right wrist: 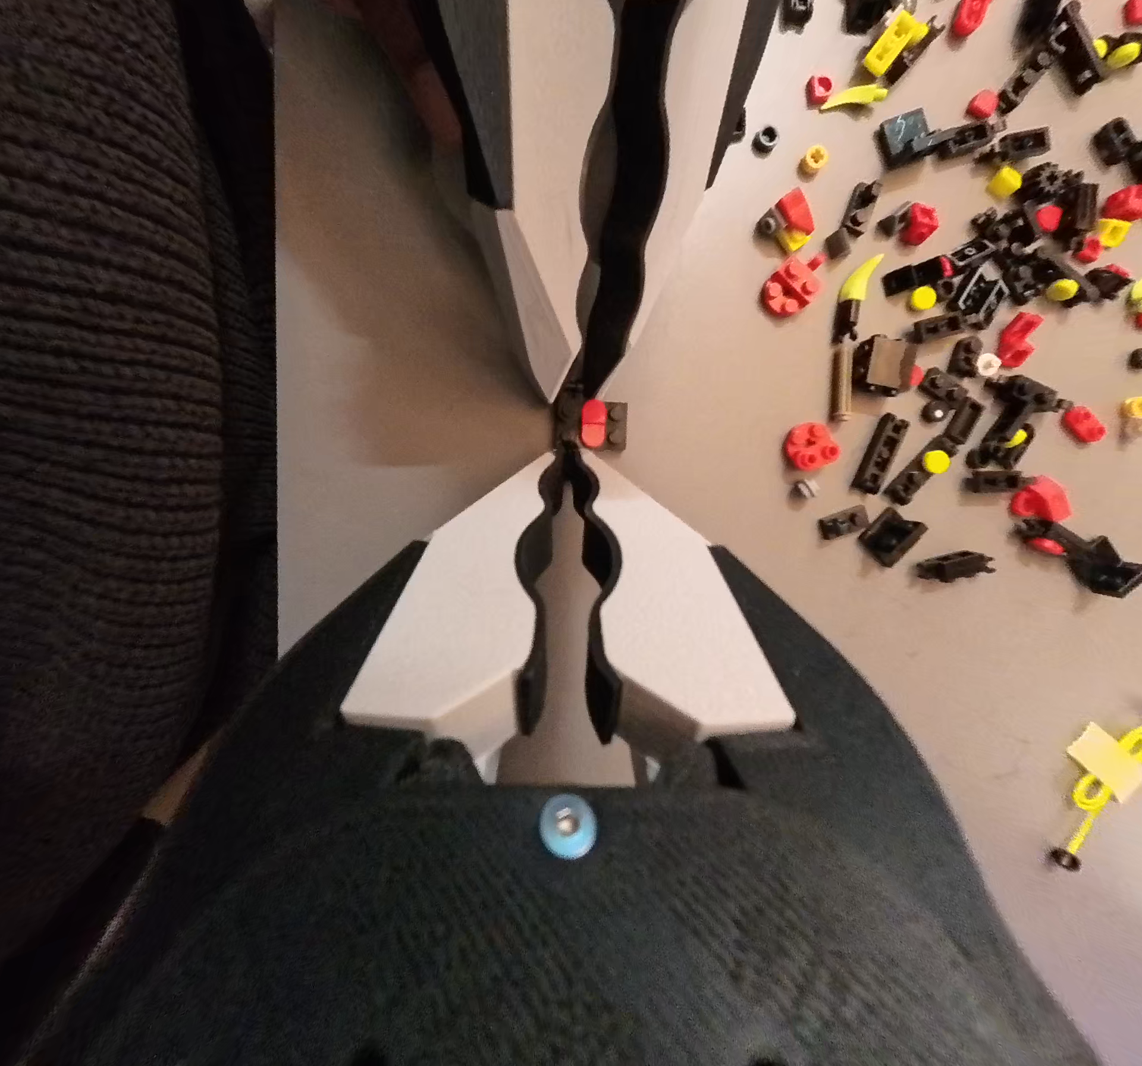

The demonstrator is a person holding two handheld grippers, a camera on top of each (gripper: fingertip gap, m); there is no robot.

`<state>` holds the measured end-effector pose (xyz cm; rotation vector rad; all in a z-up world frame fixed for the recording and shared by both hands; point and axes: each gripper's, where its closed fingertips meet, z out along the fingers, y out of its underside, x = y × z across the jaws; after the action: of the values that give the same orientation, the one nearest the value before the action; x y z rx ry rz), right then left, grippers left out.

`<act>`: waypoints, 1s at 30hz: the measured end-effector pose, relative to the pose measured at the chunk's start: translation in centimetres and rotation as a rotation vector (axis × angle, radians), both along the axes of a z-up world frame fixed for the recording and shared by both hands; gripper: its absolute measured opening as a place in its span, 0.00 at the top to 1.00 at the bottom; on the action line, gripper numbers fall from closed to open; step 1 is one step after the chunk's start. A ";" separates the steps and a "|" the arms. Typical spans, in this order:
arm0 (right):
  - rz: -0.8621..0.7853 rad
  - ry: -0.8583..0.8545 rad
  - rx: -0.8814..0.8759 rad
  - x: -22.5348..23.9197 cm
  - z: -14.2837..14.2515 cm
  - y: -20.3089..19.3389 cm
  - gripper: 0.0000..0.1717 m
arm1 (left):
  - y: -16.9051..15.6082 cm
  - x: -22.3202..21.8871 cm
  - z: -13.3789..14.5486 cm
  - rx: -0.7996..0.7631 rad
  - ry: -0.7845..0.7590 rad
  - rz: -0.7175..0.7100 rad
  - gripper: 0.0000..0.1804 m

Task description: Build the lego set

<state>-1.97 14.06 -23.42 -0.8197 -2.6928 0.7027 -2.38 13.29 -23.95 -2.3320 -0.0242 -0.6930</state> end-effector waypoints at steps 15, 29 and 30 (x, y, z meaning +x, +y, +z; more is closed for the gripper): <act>-0.025 -0.023 -0.046 -0.2 -0.1 -0.3 0.99 | 0.0 0.0 0.0 -0.001 -0.003 0.001 0.97; -0.021 -0.062 0.007 -0.3 -0.2 -0.5 1.00 | 0.0 0.0 0.0 -0.001 -0.002 0.004 0.97; -0.024 -0.070 0.005 -0.3 -0.2 -0.5 1.00 | 0.0 0.0 0.0 -0.001 -0.001 0.005 0.97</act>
<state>-2.25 13.56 -23.63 -0.8900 -2.7400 0.6735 -2.36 13.31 -23.95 -2.3317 -0.0302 -0.6920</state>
